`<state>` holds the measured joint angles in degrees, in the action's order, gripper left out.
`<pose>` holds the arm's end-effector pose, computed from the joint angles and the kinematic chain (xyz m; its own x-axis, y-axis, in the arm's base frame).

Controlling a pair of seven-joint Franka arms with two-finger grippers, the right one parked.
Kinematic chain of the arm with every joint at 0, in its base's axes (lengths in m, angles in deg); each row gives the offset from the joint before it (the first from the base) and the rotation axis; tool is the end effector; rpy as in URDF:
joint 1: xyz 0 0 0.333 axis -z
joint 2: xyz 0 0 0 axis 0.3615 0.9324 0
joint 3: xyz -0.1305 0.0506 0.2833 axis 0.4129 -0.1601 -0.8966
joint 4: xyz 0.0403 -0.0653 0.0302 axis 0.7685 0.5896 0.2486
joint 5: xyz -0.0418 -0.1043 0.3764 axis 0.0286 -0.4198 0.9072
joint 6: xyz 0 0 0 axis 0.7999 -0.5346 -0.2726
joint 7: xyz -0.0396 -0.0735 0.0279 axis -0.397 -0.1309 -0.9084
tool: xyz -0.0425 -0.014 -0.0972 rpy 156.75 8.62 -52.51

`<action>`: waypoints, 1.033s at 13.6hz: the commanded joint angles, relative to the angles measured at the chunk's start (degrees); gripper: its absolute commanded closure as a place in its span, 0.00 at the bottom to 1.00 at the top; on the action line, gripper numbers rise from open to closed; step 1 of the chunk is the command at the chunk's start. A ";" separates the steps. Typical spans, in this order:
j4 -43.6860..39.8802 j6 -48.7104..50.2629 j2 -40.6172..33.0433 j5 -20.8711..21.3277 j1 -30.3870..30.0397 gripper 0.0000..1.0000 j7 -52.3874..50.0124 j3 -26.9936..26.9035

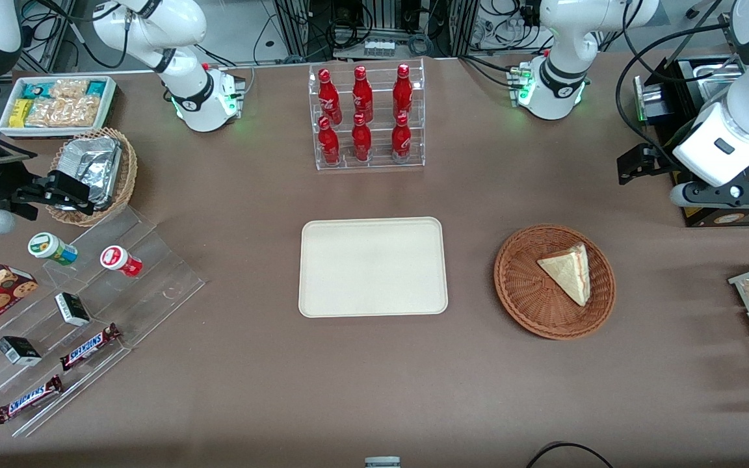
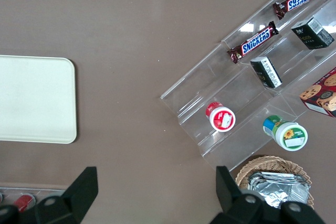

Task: Place sandwich from basket to tray
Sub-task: 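Lower the open left gripper onto the wrapped sandwich in the basket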

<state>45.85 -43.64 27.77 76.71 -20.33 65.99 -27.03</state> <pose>0.5423 -0.0750 0.6109 0.9890 -0.0626 -0.1343 -0.0643 -0.9979 -0.0088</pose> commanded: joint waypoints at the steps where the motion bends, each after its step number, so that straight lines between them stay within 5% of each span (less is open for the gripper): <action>1: -1.15 1.57 0.10 0.77 -0.25 0.00 1.69 0.18; 6: 3.58 -3.33 0.89 0.77 -1.12 0.00 0.55 0.09; 10: 22.71 -20.35 -7.09 0.16 -1.30 0.00 -4.61 -0.35; 14: 36.36 -37.43 -8.96 0.60 -0.86 0.00 -20.41 0.00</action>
<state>75.73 -75.40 22.04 76.82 -21.31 52.28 -27.27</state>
